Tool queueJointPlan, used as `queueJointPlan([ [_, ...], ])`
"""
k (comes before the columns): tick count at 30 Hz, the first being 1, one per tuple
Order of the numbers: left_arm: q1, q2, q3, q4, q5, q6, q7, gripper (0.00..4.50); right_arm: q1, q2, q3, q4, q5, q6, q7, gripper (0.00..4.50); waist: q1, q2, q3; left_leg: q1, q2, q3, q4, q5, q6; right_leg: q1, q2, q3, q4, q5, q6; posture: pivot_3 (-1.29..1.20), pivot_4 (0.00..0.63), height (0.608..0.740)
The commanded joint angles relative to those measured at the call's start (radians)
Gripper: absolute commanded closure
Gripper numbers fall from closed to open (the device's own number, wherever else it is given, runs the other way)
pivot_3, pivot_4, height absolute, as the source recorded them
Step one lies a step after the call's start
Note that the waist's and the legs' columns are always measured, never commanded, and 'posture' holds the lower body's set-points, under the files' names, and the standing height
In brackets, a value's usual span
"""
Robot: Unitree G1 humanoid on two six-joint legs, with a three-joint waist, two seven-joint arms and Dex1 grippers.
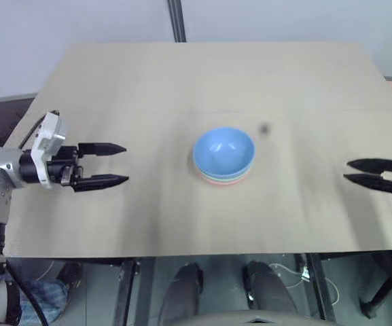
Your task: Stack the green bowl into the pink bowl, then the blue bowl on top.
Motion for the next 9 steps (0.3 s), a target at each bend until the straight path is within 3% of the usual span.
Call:
queueJointPlan([
  [1,-0.031,0.024,0.012,0.018,0.017,-0.015,-0.03,0.0,-0.031,-0.029,-0.004,0.002,0.021,-0.035,0.002,3.18,0.0,0.0,0.0,0.0,0.0,0.0,0.0,0.0,0.0,0.0,0.0,0.0,0.0,0.0,0.0,0.0,0.15,0.74],
  [9,-0.007,0.012,0.015,0.007,0.029,-0.029,-0.048,0.0,-0.007,-0.031,-0.003,-0.052,0.061,-0.006,-0.009,3.18,0.0,0.0,0.0,-0.001,0.0,0.0,0.0,0.0,0.0,0.0,0.0,0.0,-0.002,0.0,0.0,0.0,0.15,0.74],
])
